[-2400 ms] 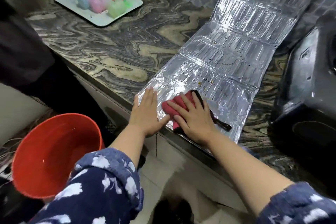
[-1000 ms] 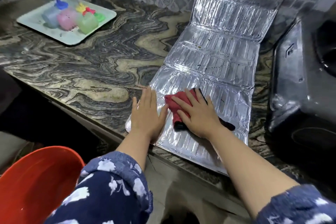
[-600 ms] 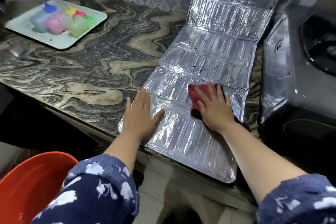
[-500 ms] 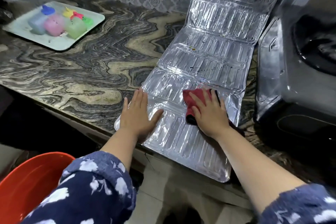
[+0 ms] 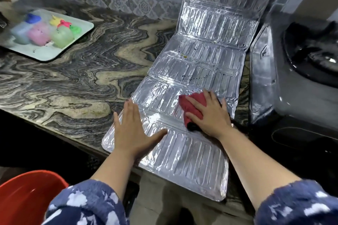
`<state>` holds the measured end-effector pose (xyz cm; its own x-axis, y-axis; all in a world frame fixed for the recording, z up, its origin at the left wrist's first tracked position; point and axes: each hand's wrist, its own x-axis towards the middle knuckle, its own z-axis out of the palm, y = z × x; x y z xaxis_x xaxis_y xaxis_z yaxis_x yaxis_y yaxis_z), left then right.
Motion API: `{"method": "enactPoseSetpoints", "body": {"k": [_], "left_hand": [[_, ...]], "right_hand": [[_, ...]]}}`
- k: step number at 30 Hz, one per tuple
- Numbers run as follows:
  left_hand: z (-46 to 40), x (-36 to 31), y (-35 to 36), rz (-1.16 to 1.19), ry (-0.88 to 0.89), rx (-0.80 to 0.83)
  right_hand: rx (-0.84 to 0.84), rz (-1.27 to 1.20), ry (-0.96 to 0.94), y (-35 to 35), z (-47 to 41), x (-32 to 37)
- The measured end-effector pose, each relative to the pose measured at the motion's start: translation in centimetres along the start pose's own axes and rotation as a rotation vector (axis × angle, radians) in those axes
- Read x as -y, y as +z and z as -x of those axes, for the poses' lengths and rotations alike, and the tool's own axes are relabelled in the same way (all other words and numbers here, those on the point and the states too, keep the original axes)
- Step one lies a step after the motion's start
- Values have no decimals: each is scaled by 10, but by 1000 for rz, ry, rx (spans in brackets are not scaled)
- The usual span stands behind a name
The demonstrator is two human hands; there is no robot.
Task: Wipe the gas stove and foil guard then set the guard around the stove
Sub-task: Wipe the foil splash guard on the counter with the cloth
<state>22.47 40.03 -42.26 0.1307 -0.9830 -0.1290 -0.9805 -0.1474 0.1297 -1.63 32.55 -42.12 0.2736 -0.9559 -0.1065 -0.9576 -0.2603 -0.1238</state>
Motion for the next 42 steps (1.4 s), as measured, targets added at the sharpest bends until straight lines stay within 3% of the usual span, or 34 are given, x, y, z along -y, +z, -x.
{"method": "enactPoseSetpoints", "body": {"k": [4, 9, 11, 14, 17, 20, 28, 37, 42], "left_hand": [[0, -1, 0, 11, -2, -15], [2, -1, -1, 15, -9, -5], [2, -1, 0, 16, -10, -7], [5, 2, 1, 4, -3, -9], [10, 5, 2, 15, 2, -15], [11, 6, 1, 29, 0, -16], [14, 4, -1, 27, -33, -1], [28, 16, -19, 55, -96, 94], [-5, -5, -27, -77, -79, -3]], "right_hand": [[-46, -77, 120, -5, -48, -7], [-183, -271, 102, -20, -63, 22], [-146, -317, -42, -25, -55, 52], [-39, -189, -318, -12, -37, 93], [11, -52, -422, 3, -37, 106], [6, 17, -403, 5, -64, 99], [56, -19, -112, -7, -121, 81], [-94, -36, -278, -3, -68, 93], [-97, -90, -305, -13, -47, 68]]}}
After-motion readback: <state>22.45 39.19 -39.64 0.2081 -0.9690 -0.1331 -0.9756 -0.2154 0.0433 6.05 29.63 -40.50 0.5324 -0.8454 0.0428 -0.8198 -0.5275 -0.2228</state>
